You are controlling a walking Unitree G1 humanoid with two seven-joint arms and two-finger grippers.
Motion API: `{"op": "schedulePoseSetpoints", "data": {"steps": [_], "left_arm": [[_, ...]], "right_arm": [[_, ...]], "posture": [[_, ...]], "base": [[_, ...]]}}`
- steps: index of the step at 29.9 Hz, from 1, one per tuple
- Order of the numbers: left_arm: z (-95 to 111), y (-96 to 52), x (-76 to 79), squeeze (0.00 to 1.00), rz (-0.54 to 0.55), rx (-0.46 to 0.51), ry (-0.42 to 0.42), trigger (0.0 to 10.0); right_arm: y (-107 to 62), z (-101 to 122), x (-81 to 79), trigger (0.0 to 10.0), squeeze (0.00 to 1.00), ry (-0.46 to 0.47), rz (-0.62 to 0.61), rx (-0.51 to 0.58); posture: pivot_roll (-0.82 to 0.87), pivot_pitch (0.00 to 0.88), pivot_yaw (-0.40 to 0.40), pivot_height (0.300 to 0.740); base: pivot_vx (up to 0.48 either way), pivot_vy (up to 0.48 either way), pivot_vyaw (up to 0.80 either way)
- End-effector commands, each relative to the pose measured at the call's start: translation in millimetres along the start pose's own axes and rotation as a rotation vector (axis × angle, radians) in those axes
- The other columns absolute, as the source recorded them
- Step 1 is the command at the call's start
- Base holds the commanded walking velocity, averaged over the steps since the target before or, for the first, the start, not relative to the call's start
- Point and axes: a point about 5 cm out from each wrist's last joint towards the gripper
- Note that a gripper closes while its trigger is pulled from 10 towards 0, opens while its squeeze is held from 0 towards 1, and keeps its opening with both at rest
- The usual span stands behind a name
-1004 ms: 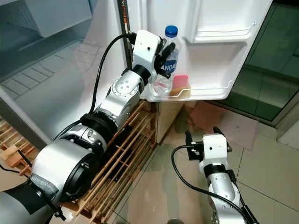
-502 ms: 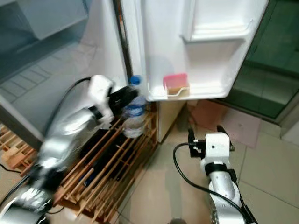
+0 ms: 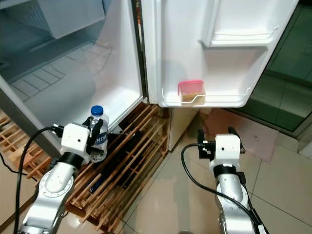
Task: Restocking fridge
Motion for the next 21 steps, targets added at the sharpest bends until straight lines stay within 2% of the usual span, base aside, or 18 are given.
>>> {"op": "schedulePoseSetpoints", "data": {"steps": [1,2,6,11,21], "left_arm": [[5,6.0,-2.1,0.00,0.045,0.020,-0.029,10.0],[6,8.4,1.3,0.00,0.032,0.009,-0.064,10.0],[11,14.8,9.9,0.00,-0.007,0.005,-0.095,10.0],[22,22.5,12.8,0.00,-0.032,0.032,-0.143,10.0],[29,26.0,16.8,0.00,-0.046,0.049,-0.171,10.0]], "right_arm": [[2.5,-3,1.4,10.0,0.11,0.011,-0.012,-0.011],[2.9,-4,1.2,10.0,0.11,0.018,-0.015,-0.019],[3.0,-7,-1.5,10.0,0.11,0.020,-0.006,-0.025],[3.8,-9,-3.9,10.0,0.11,0.015,0.011,-0.026],[7.3,-11,-5.8,10.0,0.11,0.004,0.031,-0.028]], "posture": [[-0.13,0.000,0.060,0.740],[-0.13,0.000,0.059,0.740],[-0.14,0.000,0.061,0.740],[-0.14,0.000,0.061,0.740],[-0.14,0.000,0.060,0.740]], "base": [[0.000,0.000,0.00],[0.000,0.000,0.00],[0.000,0.000,0.00],[0.000,0.000,0.00],[0.000,-0.453,0.00]]}}
Point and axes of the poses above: a point about 5 cm out from each wrist's last joint towards the gripper, its own y axis pointing out of the wrist towards the gripper, its own z axis along the axis of the wrist's last joint, x = y × z, and after that the axes turned 10 degrees about -y, right-handed
